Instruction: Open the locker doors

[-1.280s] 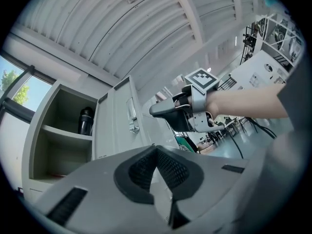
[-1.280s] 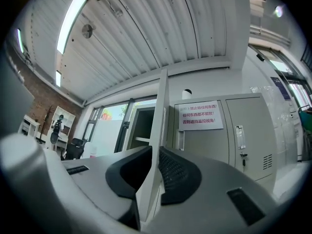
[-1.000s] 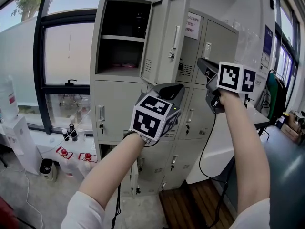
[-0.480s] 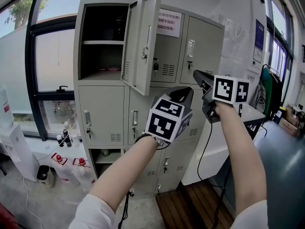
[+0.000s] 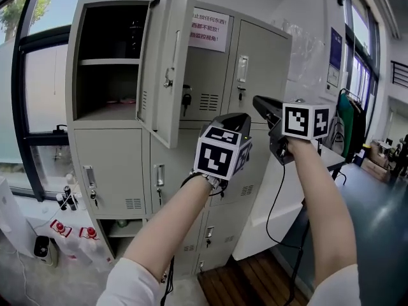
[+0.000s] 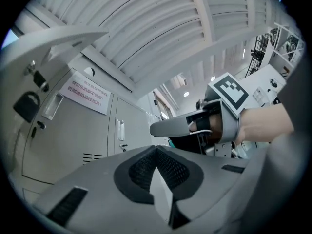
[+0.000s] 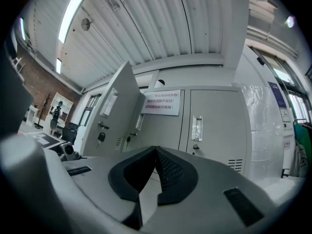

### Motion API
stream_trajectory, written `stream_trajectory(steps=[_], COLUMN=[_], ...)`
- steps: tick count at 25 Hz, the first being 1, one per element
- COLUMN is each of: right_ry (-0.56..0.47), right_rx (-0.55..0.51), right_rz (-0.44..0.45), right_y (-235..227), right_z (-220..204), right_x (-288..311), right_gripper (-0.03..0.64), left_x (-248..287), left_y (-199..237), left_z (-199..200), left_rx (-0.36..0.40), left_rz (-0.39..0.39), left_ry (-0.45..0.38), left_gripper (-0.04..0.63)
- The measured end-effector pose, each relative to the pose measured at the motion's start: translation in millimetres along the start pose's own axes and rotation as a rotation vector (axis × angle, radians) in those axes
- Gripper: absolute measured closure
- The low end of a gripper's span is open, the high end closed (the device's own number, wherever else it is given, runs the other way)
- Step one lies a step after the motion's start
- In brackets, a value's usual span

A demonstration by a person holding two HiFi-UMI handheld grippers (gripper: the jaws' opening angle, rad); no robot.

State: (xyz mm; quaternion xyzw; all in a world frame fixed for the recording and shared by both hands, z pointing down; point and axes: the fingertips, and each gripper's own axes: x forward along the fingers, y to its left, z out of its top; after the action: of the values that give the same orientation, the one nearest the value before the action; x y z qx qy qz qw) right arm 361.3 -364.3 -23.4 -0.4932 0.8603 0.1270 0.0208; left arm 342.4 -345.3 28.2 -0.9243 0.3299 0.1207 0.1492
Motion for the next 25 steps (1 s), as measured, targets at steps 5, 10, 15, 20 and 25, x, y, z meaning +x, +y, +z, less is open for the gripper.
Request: stream_trajectory(steps=[5, 10, 15, 20, 25], right_ry=[0.046, 0.074, 0.073, 0.022, 0.018], right_rx=[0.063, 0.077, 0.048, 0.066, 0.085], right_rz=[0.028, 0.002, 0.004, 0.029, 0.085], right_y=[-34, -70, -93, -111, -122], right_z=[-12, -20, -17, -2, 5], right_x=[37, 69, 89, 108, 127], right_gripper=[0.620, 0.618, 0.615, 0.598, 0.566], left_x=[35, 62, 79, 94, 109], left_y=[31, 54, 66, 72, 82], left_z=[-3, -14, -27, -29, -28], left_rx=[0.010, 0.033, 0.058, 0.081, 0.116], left_rz=[-0.009, -0.024, -0.030, -0.026, 0.005], left_ry=[-0.016, -0.014, -0.017, -0.034, -0.037], left_gripper=[0.575, 0.575, 0.575, 0.575, 0.575])
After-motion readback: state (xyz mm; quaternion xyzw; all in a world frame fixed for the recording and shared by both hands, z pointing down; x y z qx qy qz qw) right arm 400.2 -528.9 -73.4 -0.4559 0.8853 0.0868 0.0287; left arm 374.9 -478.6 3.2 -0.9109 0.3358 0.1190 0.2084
